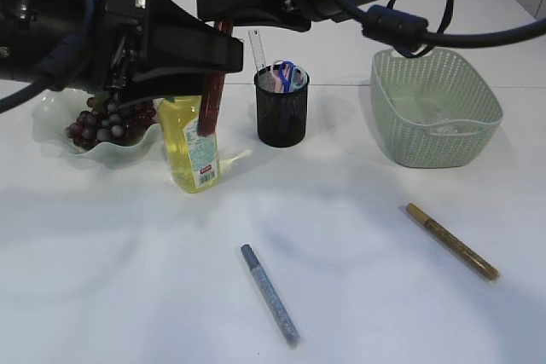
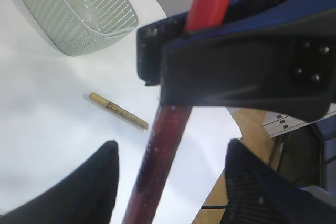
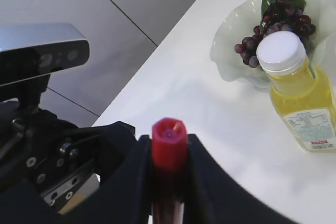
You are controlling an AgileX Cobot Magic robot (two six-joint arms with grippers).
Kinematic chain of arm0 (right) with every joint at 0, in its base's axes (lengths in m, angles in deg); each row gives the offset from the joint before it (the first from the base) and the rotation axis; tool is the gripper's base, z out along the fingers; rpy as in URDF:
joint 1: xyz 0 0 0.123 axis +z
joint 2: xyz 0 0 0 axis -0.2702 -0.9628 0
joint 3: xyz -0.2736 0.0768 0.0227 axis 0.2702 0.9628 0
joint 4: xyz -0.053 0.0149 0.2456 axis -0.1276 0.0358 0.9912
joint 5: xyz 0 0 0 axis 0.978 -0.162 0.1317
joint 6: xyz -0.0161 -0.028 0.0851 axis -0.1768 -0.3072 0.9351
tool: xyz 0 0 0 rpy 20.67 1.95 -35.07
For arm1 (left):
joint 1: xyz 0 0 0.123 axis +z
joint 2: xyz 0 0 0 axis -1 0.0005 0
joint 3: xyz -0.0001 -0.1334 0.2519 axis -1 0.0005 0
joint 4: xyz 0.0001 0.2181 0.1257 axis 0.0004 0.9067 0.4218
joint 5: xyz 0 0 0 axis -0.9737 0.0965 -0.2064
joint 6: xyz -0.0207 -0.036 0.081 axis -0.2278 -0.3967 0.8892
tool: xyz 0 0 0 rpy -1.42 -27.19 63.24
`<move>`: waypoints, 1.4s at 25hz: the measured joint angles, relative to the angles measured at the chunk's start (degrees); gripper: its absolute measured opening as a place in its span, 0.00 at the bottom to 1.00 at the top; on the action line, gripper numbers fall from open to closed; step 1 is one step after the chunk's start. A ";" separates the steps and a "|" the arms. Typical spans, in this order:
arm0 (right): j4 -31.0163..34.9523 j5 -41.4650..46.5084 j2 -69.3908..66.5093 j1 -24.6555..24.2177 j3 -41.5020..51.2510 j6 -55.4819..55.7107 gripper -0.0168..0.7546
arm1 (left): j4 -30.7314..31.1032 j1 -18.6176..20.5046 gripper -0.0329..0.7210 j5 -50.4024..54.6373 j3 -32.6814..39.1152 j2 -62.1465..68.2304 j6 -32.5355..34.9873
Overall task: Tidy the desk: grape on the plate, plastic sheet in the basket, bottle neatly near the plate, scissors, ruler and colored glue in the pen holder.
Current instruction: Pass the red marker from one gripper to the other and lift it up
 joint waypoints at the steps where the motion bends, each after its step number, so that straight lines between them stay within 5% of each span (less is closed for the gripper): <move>1: 0.00 0.00 0.00 0.00 0.00 0.00 0.23 | 0.00 0.00 0.66 0.00 0.00 0.00 0.00; 18: -0.56 -2.66 0.00 0.00 0.00 -0.12 0.19 | 1.85 0.00 0.66 0.00 0.00 0.00 0.00; 26: -0.35 -16.19 0.00 0.00 0.00 -2.84 0.19 | 11.66 0.00 0.66 0.30 0.00 0.00 0.00; 35: 1.17 -36.49 -1.42 -2.50 -0.27 -7.89 0.19 | 14.96 0.00 0.66 -0.18 0.00 0.00 -2.41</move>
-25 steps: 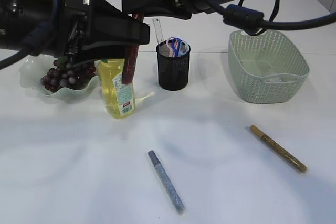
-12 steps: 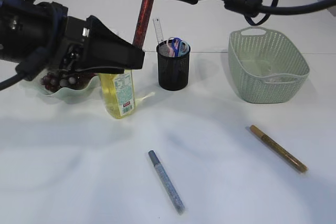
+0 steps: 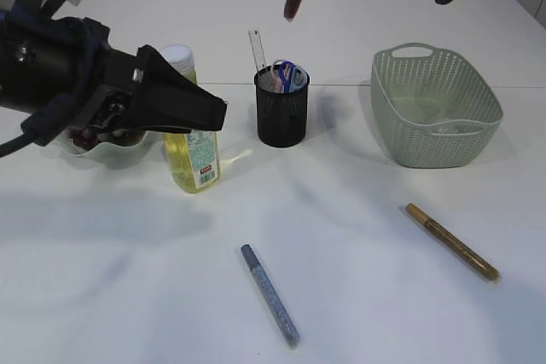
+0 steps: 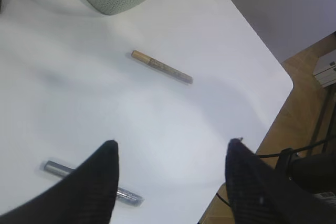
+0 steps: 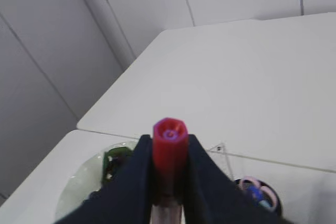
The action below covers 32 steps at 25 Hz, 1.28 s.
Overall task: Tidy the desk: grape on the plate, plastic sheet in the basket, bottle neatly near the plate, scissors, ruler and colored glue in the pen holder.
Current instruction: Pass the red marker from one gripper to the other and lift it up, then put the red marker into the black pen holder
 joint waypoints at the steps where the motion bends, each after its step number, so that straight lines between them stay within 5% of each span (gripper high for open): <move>1: 0.00 -0.05 -0.95 -0.88 -0.34 -0.27 0.19 | 0.12 0.00 0.66 0.00 0.00 0.00 -0.09; 16: 0.21 6.49 -28.81 -4.22 -23.38 -10.77 0.19 | 0.55 0.00 0.66 2.35 0.00 0.47 -0.36; 25: 0.21 7.66 -35.33 -4.22 -27.40 -14.26 0.19 | 0.55 0.00 0.66 3.21 0.00 0.47 -0.36; 32: 0.21 10.86 -35.56 -4.22 -27.58 -15.01 0.37 | 0.66 0.00 0.66 3.21 0.00 0.47 -0.36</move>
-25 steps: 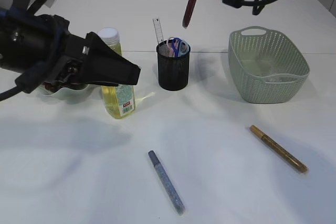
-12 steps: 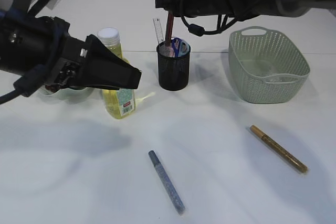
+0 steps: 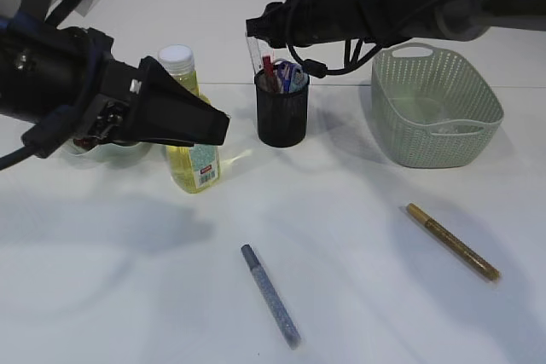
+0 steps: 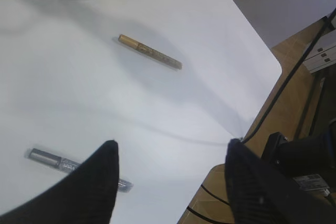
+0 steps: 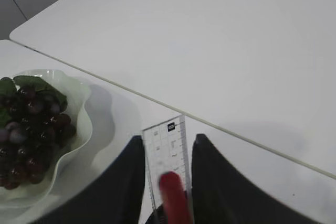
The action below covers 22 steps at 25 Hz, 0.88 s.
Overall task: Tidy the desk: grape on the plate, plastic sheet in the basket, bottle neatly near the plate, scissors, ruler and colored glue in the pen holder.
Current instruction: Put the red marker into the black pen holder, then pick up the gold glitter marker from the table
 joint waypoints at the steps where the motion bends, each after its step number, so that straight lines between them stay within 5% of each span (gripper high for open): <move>1: 0.00 0.57 0.00 0.00 0.00 0.00 0.41 | 0.00 0.00 0.66 0.00 0.00 0.00 0.00; 14: -4.27 8.24 6.73 -1.28 -0.09 7.82 0.47 | 0.00 0.00 0.66 0.00 0.00 0.00 0.00; 17: -18.40 13.63 10.59 -2.61 -0.09 22.13 0.47 | 0.08 0.00 0.66 0.00 0.00 0.00 0.00; 22: -51.44 30.76 16.60 -3.75 -0.09 50.93 0.47 | 1.08 0.00 0.66 0.00 0.00 0.00 0.00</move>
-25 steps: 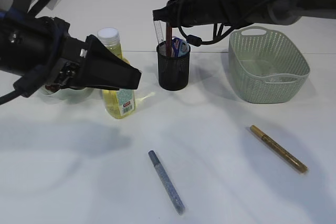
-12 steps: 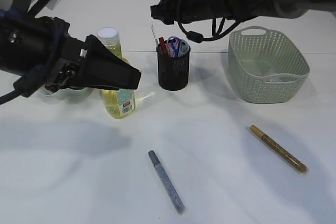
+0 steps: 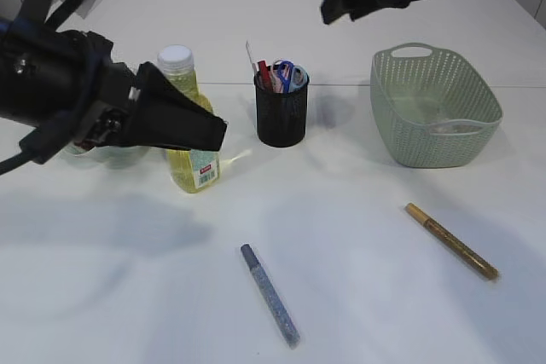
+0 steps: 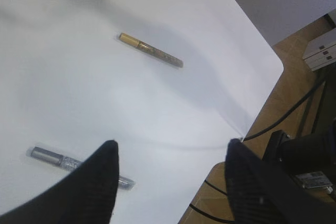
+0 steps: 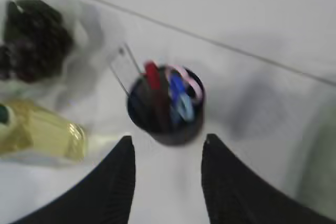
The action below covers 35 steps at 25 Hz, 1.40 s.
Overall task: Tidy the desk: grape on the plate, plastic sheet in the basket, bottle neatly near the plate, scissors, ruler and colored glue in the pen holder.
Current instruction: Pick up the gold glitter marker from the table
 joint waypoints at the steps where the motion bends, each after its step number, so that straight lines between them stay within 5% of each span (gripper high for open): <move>1: -4.48 4.20 1.07 0.00 0.00 3.43 0.47 | 0.84 0.00 0.66 0.00 0.00 0.00 0.00; 5: -11.15 16.26 3.54 -0.08 0.00 7.98 0.47 | 6.33 0.45 0.64 0.00 0.00 0.00 -3.45; 10: -14.51 24.00 3.77 -0.08 3.28 8.75 0.47 | 19.30 4.17 0.61 -0.03 0.00 0.00 -15.49; 16: -20.63 23.94 3.77 -0.08 15.07 8.97 0.47 | 37.30 10.28 0.61 0.85 0.00 0.00 -29.97; 22: -23.33 15.10 3.77 -0.08 25.27 8.97 0.47 | 56.36 11.33 0.58 5.01 0.00 0.00 -39.88; 29: -23.79 10.57 2.37 -1.33 28.21 5.66 0.47 | 59.00 11.46 0.58 6.03 0.00 0.00 -42.43; 35: -16.37 10.55 -0.05 -5.83 28.34 -3.13 0.47 | 59.00 11.46 0.58 6.03 0.00 0.00 -42.55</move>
